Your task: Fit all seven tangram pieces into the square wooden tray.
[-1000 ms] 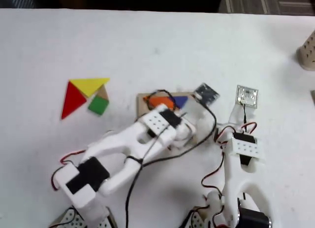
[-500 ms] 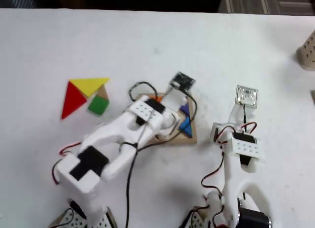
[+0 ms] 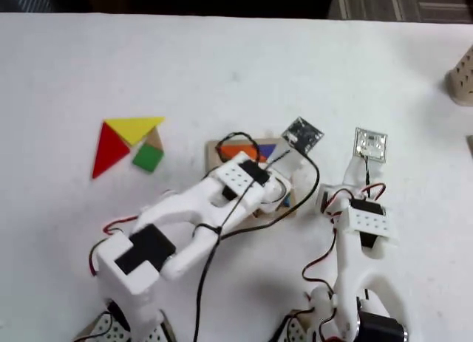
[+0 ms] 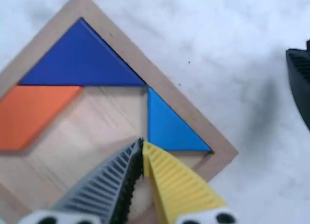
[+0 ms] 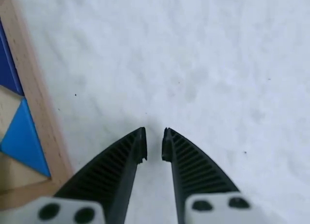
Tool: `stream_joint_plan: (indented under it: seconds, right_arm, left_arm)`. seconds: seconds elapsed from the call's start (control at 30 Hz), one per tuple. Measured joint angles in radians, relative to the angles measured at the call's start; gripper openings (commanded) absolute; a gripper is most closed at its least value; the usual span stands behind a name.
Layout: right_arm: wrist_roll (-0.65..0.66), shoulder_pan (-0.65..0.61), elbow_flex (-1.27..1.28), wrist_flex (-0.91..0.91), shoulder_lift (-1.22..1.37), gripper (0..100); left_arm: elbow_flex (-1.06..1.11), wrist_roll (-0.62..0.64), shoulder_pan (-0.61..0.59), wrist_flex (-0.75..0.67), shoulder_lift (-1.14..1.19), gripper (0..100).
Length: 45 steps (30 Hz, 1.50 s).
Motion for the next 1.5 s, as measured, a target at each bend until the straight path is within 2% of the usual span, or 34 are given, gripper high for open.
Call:
stream_joint_plan:
  seconds: [0.2, 0.33, 0.5, 0.67, 0.8, 0.93, 1.07, 1.13, 1.2, 1.33, 1.5]
  right_arm:
    - [0.000, 0.000, 0.000, 0.000, 0.000, 6.2]
    - [0.000, 0.000, 0.000, 0.000, 0.000, 6.2]
    - [0.000, 0.000, 0.000, 0.000, 0.000, 6.2]
    - [0.000, 0.000, 0.000, 0.000, 0.000, 6.2]
    - [0.000, 0.000, 0.000, 0.000, 0.000, 6.1]
    - [0.000, 0.000, 0.000, 0.000, 0.000, 6.0]
    - [0.000, 0.000, 0.000, 0.000, 0.000, 6.0]
    - [0.000, 0.000, 0.000, 0.000, 0.000, 6.0]
    - [0.000, 0.000, 0.000, 0.000, 0.000, 6.0]
    - [0.000, 0.000, 0.000, 0.000, 0.000, 6.0]
    - [0.000, 0.000, 0.000, 0.000, 0.000, 6.0]
  left_arm:
    - [0.000, 0.000, -0.002, 0.003, 0.000, 2]
    - [0.000, 0.000, -0.064, 0.101, -0.008, 2]
    - [0.000, 0.000, -0.253, 0.230, -0.103, 2]
    - [0.000, 0.002, -0.503, 0.301, -0.158, 2]
    - [0.000, 0.002, -0.641, 0.328, -0.158, 2]
    - [0.000, 0.002, -0.741, 0.330, -0.124, 11]
    - [-0.038, 0.003, -0.778, 0.321, -0.077, 26]
    - [-0.063, 0.003, -0.779, 0.321, -0.057, 30]
    - [-0.094, 0.012, -0.778, 0.321, -0.038, 30]
    - [-0.172, 0.109, -0.778, 0.321, -0.002, 30]
    - [-0.282, 0.138, -0.778, 0.321, 0.110, 30]
